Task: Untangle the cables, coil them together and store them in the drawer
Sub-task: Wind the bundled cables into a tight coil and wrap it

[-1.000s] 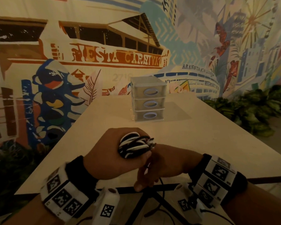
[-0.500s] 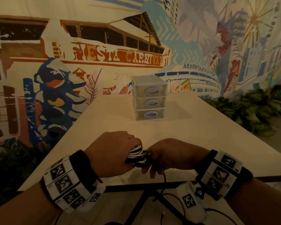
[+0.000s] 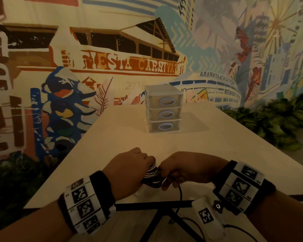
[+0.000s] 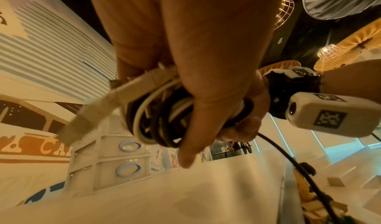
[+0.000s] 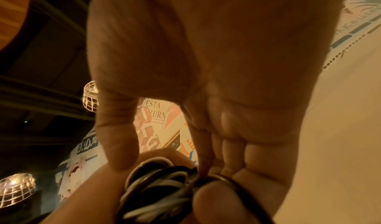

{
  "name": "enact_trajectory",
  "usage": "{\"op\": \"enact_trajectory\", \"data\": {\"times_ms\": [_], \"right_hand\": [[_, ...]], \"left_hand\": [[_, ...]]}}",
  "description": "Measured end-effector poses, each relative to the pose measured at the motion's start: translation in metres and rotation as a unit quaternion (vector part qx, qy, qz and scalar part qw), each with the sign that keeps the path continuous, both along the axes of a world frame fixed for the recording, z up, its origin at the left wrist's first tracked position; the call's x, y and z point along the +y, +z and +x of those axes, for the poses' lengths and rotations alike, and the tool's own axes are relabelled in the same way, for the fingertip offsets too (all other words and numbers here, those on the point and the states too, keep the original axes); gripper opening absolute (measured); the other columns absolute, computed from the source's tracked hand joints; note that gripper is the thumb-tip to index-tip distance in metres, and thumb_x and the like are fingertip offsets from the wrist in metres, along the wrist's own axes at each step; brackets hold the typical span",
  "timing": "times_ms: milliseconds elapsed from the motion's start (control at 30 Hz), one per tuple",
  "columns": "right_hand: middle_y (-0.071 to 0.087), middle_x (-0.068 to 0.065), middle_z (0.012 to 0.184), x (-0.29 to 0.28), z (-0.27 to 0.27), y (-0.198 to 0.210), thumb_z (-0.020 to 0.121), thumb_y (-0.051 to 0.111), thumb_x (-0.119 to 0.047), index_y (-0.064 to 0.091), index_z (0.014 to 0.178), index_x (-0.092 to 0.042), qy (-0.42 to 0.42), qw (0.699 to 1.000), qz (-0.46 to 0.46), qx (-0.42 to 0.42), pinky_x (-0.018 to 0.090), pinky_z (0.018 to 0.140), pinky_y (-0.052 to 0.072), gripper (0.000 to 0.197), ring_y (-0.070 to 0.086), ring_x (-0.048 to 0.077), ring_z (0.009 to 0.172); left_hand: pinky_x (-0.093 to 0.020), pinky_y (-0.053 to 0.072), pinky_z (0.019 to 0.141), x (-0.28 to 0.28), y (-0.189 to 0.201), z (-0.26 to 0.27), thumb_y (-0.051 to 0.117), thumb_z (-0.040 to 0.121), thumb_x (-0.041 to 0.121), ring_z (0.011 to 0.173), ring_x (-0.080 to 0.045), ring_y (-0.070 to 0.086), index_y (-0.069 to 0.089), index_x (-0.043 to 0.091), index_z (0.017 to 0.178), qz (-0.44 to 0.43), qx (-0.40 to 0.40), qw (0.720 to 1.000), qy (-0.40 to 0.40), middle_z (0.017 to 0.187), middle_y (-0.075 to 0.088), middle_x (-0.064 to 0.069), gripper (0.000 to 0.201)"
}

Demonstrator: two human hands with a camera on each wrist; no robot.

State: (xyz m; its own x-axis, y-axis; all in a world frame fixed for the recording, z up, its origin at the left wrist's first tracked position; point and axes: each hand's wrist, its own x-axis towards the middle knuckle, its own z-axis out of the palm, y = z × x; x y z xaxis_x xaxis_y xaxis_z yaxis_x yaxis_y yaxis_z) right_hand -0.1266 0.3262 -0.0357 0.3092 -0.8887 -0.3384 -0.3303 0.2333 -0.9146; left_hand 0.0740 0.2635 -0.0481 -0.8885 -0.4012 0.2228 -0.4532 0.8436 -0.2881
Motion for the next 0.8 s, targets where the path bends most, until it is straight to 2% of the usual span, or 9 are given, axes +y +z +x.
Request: {"op": "enact_trajectory", "data": {"times_ms": [100,200,267,367,500,600,700,733,800], "right_hand": [[0.077,0.008,0.102,-0.002,0.008,0.007,0.085,0.076,-0.022,0.076,0.107,-0.005,0.011,0.989,-0.058,0.136,0.023,0.075,0.055,0.028,0.072,0.012,0.091],[0.073,-0.003,0.076,-0.006,0.023,0.011,0.080,0.083,-0.028,0.077,0.083,-0.016,0.039,0.953,-0.115,0.276,0.019,0.061,0.053,0.014,0.064,0.001,0.060],[0.065,-0.008,0.064,-0.009,0.029,0.010,0.080,0.082,-0.025,0.069,0.066,-0.024,0.037,0.941,-0.123,0.313,0.019,0.056,0.050,0.019,0.058,0.003,0.052],[0.069,-0.002,0.076,-0.010,0.032,0.004,0.084,0.074,-0.021,0.069,0.074,-0.022,0.026,0.948,-0.104,0.301,0.024,0.066,0.052,0.011,0.063,0.010,0.066],[0.070,0.003,0.086,-0.008,0.028,0.002,0.085,0.070,-0.024,0.074,0.098,-0.011,0.013,0.953,-0.109,0.281,0.028,0.072,0.053,0.019,0.063,0.016,0.079],[0.070,0.005,0.087,-0.008,0.023,0.004,0.086,0.070,-0.024,0.074,0.104,-0.005,0.010,0.952,-0.120,0.282,0.030,0.071,0.052,0.026,0.064,0.020,0.080],[0.073,0.004,0.089,-0.009,0.024,0.006,0.084,0.074,-0.025,0.076,0.103,-0.009,0.021,0.953,-0.113,0.281,0.031,0.072,0.055,0.024,0.071,0.028,0.090],[0.074,0.004,0.090,-0.008,0.025,0.007,0.083,0.077,-0.026,0.077,0.102,-0.011,0.029,0.954,-0.107,0.277,0.031,0.073,0.056,0.024,0.072,0.026,0.092],[0.073,0.002,0.088,-0.009,0.026,0.012,0.081,0.081,-0.027,0.077,0.098,-0.012,0.037,0.961,-0.096,0.256,0.032,0.075,0.057,0.023,0.071,0.019,0.083]], "left_hand": [[-0.020,0.030,0.049,0.004,0.004,-0.008,0.083,0.054,0.023,0.060,-0.013,0.052,0.055,0.026,0.078,-0.020,-0.023,0.999,0.020,0.065,0.056,0.009,0.037],[-0.024,0.035,0.056,0.011,0.006,-0.020,0.076,0.072,0.021,0.073,-0.018,0.054,0.059,0.020,0.089,-0.007,-0.011,0.999,0.030,0.078,0.063,0.002,0.025],[-0.026,0.035,0.062,0.015,0.009,-0.025,0.069,0.080,0.018,0.080,-0.020,0.054,0.059,0.017,0.096,-0.017,-0.007,0.999,0.028,0.087,0.063,-0.001,0.019],[-0.027,0.037,0.071,0.013,0.007,-0.024,0.053,0.092,0.018,0.096,-0.020,0.049,0.043,0.017,0.121,0.015,0.003,0.998,0.063,0.106,0.059,-0.002,0.031],[-0.033,0.051,0.074,0.009,0.004,-0.020,0.061,0.086,0.020,0.099,-0.019,0.054,0.033,0.017,0.133,0.058,0.093,0.992,0.062,0.113,0.057,0.000,0.054],[-0.034,0.053,0.064,0.008,0.008,-0.019,0.076,0.072,0.020,0.085,-0.019,0.056,0.051,0.019,0.107,0.048,0.086,0.994,0.042,0.095,0.059,0.001,0.043],[-0.021,0.041,0.052,0.007,0.009,-0.018,0.088,0.054,0.025,0.067,-0.014,0.052,0.054,0.023,0.083,0.006,0.040,0.999,0.020,0.073,0.056,0.006,0.045],[-0.020,0.038,0.055,0.010,0.011,-0.019,0.087,0.056,0.027,0.069,-0.014,0.054,0.057,0.022,0.087,-0.003,0.028,0.999,0.024,0.076,0.059,0.005,0.043],[-0.022,0.040,0.070,0.017,0.012,-0.025,0.074,0.079,0.030,0.093,-0.019,0.055,0.051,0.011,0.129,0.012,0.005,0.998,0.058,0.104,0.062,-0.002,0.058]]}}
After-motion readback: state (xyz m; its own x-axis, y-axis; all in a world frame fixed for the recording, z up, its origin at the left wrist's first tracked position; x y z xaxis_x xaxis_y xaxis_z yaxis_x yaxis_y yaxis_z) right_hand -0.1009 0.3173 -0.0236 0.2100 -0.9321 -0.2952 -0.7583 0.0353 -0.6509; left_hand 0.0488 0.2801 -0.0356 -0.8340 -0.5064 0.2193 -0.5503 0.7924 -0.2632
